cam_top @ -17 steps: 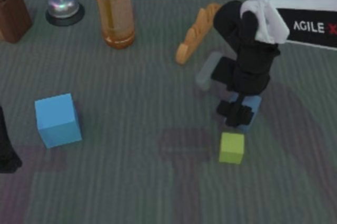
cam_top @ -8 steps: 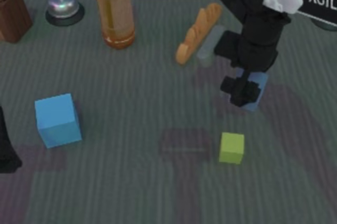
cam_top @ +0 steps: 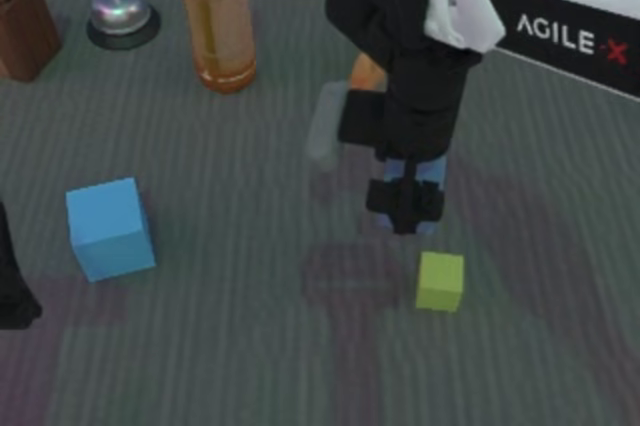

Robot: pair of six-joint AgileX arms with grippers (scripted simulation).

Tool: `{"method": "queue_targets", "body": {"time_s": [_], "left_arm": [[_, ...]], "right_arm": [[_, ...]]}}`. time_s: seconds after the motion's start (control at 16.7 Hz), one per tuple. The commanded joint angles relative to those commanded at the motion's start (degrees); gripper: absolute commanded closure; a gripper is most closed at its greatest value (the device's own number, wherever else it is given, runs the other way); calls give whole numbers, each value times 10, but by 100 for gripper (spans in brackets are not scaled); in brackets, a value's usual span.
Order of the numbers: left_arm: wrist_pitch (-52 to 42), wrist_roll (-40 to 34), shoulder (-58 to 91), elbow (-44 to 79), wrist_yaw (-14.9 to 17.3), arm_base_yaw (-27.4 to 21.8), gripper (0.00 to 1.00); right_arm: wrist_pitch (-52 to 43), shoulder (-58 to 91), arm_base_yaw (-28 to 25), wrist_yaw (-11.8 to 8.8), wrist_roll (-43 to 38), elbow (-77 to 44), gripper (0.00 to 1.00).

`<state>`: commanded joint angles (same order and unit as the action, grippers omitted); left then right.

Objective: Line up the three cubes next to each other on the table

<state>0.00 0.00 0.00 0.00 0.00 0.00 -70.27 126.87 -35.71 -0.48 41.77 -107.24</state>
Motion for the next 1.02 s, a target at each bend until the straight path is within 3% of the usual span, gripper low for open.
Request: {"method": "queue_targets", "body": {"time_s": [0.24, 0.6, 1.02], "left_arm": [[0, 0, 0, 0, 0, 0, 0], [0, 0, 0, 0, 0, 0, 0], [0, 0, 0, 0, 0, 0, 0]], "right_arm": [[-18, -3, -66, 1, 48, -22, 100], [-8, -1, -66, 0, 47, -13, 100], [113, 23, -67, 1, 49, 83, 100]]}}
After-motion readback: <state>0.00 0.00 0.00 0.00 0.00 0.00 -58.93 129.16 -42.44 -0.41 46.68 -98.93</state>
